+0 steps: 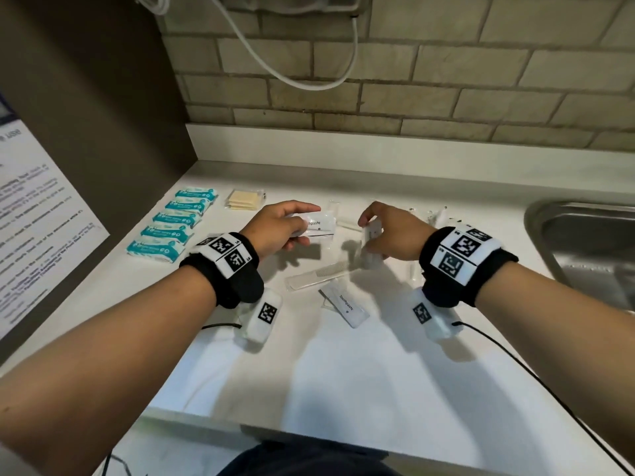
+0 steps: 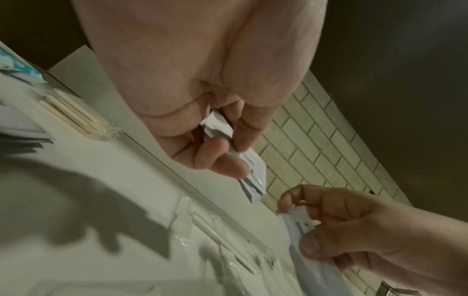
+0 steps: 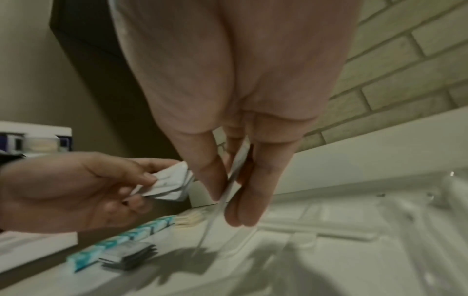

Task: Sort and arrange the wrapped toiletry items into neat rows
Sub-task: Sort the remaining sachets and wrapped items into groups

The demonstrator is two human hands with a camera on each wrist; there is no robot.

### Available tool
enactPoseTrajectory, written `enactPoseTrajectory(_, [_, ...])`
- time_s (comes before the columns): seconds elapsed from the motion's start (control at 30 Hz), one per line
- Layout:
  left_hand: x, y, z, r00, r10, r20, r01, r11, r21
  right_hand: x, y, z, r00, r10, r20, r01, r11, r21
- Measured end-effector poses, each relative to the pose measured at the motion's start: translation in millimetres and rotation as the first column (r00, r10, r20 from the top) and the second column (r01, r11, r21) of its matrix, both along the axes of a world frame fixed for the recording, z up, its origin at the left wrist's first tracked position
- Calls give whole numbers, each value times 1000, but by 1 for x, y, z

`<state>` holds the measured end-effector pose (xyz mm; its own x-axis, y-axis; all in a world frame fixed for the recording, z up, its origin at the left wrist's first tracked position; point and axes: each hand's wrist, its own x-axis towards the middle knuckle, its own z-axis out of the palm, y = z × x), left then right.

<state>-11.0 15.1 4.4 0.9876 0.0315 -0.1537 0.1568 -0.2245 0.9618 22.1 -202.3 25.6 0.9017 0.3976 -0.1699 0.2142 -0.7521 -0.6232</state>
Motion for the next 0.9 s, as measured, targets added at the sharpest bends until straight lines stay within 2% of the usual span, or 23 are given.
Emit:
enactPoseTrajectory(0.1, [-9,1,-1,1000,1,0,-1,1000,-1,-22,9,-13,988,-119,-94,133,978,159])
enactPoseTrajectory(0.17, [-15,0,-3,1000,-10,-9,10,1000,-5,-33,14,-27,982,-171,-85,184,968,169])
enactPoseTrajectory(0.37, [-23,0,-5,998,-60,-9,60,998,4,-59,18,-50,970,-241,-40,240,970,-25])
enactPoseTrajectory(0.43, [-24,3,-6,997,-79,-16,79,997,0,-67,18,-54,981,-187,-46,174,965,-198])
enactPoseTrajectory(0.5, [-23,7,-6,995,-97,-22,97,995,-4,-73,20,-54,992,-122,-15,107,918,-382])
enactPoseTrajectory(0.57, [-23,10,-6,992,-122,-25,122,992,-9,-76,22,-55,995,-95,26,97,885,-455])
enactPoseTrajectory(0.73, [-19,21,-7,985,-170,-35,170,985,-8,-78,35,-55,999,-26,20,32,909,-417])
enactPoseTrajectory(0.9, [-17,35,-12,979,-194,-68,197,979,44,-71,48,-26,997,81,0,-80,981,-176])
